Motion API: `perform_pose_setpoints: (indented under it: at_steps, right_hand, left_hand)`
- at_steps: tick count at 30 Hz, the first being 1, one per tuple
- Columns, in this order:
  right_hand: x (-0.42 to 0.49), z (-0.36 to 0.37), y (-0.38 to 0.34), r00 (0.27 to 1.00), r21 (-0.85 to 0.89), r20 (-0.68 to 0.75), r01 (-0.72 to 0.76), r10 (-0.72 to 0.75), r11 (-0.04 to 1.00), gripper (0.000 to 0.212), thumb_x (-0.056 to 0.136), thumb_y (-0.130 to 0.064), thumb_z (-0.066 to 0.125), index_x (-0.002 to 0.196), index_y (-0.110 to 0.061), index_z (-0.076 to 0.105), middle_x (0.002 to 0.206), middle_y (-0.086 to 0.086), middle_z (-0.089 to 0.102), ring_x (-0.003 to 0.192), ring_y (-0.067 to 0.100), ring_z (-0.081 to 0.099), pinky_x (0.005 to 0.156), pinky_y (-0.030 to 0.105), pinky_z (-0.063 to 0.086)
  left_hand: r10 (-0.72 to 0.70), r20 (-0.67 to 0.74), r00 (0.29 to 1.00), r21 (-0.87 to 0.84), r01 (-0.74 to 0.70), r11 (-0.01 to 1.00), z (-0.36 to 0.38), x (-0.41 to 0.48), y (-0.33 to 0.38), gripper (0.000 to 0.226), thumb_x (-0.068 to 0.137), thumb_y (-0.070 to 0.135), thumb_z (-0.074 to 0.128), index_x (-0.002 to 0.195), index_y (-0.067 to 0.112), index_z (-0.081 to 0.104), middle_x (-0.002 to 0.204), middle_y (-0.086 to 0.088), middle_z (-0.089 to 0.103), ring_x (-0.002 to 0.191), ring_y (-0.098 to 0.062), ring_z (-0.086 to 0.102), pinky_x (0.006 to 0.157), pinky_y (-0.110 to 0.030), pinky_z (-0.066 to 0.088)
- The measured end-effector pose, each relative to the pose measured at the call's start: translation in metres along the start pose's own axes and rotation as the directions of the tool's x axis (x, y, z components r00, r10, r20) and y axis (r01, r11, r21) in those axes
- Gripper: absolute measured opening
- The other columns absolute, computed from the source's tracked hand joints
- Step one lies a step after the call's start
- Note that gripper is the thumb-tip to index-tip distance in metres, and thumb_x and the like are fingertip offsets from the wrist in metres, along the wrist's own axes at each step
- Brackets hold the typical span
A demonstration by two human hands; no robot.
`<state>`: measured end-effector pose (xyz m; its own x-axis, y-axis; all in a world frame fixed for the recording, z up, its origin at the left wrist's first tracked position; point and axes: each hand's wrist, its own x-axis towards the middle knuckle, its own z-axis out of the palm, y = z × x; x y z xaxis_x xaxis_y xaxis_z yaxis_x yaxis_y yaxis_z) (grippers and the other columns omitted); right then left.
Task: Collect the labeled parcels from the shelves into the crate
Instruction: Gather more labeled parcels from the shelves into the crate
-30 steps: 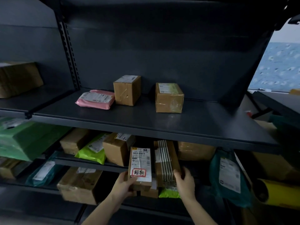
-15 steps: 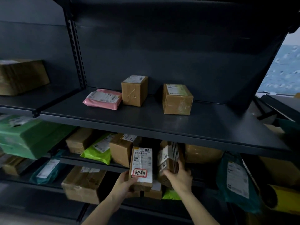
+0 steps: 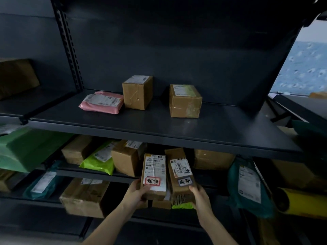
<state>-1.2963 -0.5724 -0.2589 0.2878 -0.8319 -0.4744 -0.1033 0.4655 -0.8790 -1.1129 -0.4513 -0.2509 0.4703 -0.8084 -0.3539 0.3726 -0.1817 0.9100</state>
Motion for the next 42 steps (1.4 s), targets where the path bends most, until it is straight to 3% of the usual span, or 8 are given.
perform_pose_setpoints:
  at_steps: [5,9,14,23,28,32,37,42]
  right_hand:
    - [0.006,-0.006,-0.009,0.997,-0.022,0.057,-0.046,0.047,0.999,0.025,0.091,-0.033,0.053,0.112,-0.020,0.050,0.091,-0.002,0.055,0.081,0.013,0.050,0.083,0.033,0.037]
    - [0.008,-0.008,-0.009,0.979,0.009,0.175,-0.109,0.106,0.994,0.034,0.087,-0.032,0.056,0.118,-0.017,0.055,0.109,0.011,0.062,0.101,0.027,0.057,0.098,0.044,0.042]
    - [-0.001,-0.020,0.004,0.970,0.046,0.227,-0.101,0.088,0.994,0.035,0.089,-0.029,0.054,0.123,-0.028,0.049,0.117,0.006,0.055,0.110,0.024,0.050,0.105,0.044,0.035]
    - [-0.026,-0.032,0.004,0.952,-0.062,0.307,0.032,-0.011,0.998,0.031,0.088,-0.024,0.057,0.115,-0.038,0.050,0.114,-0.002,0.057,0.114,0.024,0.050,0.105,0.045,0.035]
    - [-0.050,-0.018,-0.001,0.898,-0.051,0.420,0.167,-0.130,0.985,0.033,0.087,-0.015,0.057,0.115,-0.032,0.051,0.108,-0.001,0.063,0.100,0.016,0.058,0.078,0.029,0.047]
    - [-0.065,0.006,0.008,0.858,-0.071,0.483,0.236,-0.173,0.969,0.039,0.082,-0.018,0.065,0.114,-0.035,0.052,0.112,-0.003,0.063,0.105,0.015,0.058,0.097,0.036,0.045]
    - [-0.089,0.048,0.013,0.803,-0.071,0.573,0.248,-0.164,0.966,0.043,0.079,-0.020,0.067,0.115,-0.035,0.052,0.114,-0.001,0.064,0.108,0.016,0.057,0.097,0.034,0.043]
    - [-0.123,0.115,0.024,0.727,-0.053,0.664,0.278,-0.174,0.959,0.039,0.083,-0.010,0.061,0.111,-0.036,0.052,0.115,-0.003,0.063,0.111,0.015,0.056,0.101,0.036,0.041]
  left_hand:
    - [0.002,-0.012,1.000,0.009,-0.002,1.000,0.006,0.000,-0.002,0.044,0.085,0.015,0.064,0.124,0.020,0.042,0.112,-0.007,0.063,0.104,-0.024,0.061,0.085,-0.037,0.051]
    - [-0.010,-0.022,1.000,0.027,0.011,1.000,0.008,-0.001,-0.006,0.054,0.083,0.023,0.068,0.131,0.017,0.043,0.116,-0.008,0.064,0.109,-0.027,0.059,0.096,-0.048,0.047]
    - [0.016,-0.007,1.000,0.132,-0.015,0.991,0.010,-0.010,-0.010,0.044,0.086,0.021,0.065,0.125,0.019,0.043,0.108,-0.002,0.064,0.096,-0.015,0.060,0.067,-0.025,0.045]
    - [0.045,-0.054,0.998,0.068,-0.042,0.997,0.006,-0.044,-0.010,0.056,0.072,0.006,0.074,0.121,0.002,0.047,0.104,-0.011,0.066,0.094,-0.023,0.064,0.075,-0.027,0.049]
    - [0.070,-0.133,0.989,0.067,-0.061,0.996,-0.011,-0.078,-0.003,0.038,0.082,-0.005,0.063,0.116,0.005,0.049,0.105,-0.010,0.064,0.095,-0.023,0.061,0.080,-0.030,0.050]
    - [0.089,-0.198,0.976,0.100,-0.071,0.992,-0.041,-0.104,-0.001,0.042,0.080,-0.007,0.063,0.118,-0.001,0.047,0.103,-0.010,0.064,0.093,-0.023,0.062,0.084,-0.032,0.050]
    - [0.137,-0.265,0.954,0.069,-0.123,0.990,-0.078,-0.143,0.008,0.042,0.082,-0.008,0.060,0.120,0.001,0.044,0.100,-0.008,0.065,0.085,-0.017,0.064,0.064,-0.018,0.056]
    - [0.181,-0.371,0.911,0.043,-0.178,0.983,-0.137,-0.192,0.016,0.050,0.080,-0.004,0.065,0.124,0.004,0.044,0.105,-0.007,0.065,0.090,-0.017,0.066,0.067,-0.020,0.057]
